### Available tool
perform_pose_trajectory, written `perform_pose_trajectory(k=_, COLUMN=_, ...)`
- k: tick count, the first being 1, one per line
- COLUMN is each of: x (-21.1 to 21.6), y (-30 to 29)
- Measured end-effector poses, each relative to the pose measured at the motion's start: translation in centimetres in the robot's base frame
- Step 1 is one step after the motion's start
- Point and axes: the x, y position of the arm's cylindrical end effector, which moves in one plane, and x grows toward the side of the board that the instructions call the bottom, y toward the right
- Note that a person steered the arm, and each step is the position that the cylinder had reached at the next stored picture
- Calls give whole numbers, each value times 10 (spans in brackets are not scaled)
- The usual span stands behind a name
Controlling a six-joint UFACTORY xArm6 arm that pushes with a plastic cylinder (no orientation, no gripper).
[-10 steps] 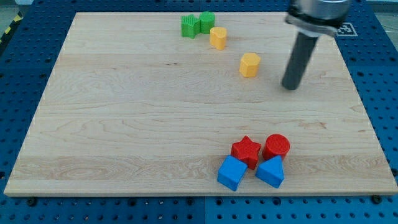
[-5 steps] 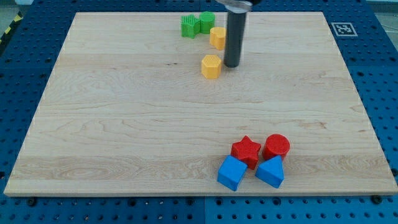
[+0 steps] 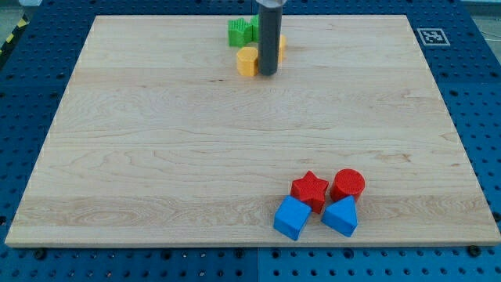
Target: Move yellow hexagon into the yellow heart
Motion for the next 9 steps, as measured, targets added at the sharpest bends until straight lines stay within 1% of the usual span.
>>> perform_pose_trajectory(k=1, x=14, y=-1)
perform_pose_trajectory(k=2, x=55, y=-2)
perform_pose_trajectory(k=3, x=59, y=-41)
perform_pose_trajectory(k=4, x=42, y=-75)
perform_pose_trajectory(k=6, x=-10, y=-76)
perform_pose_trajectory(k=7, x=-4, y=-81)
perform_pose_trajectory(k=8, x=16, y=-67)
perform_pose_trajectory(k=9, x=12, y=-30)
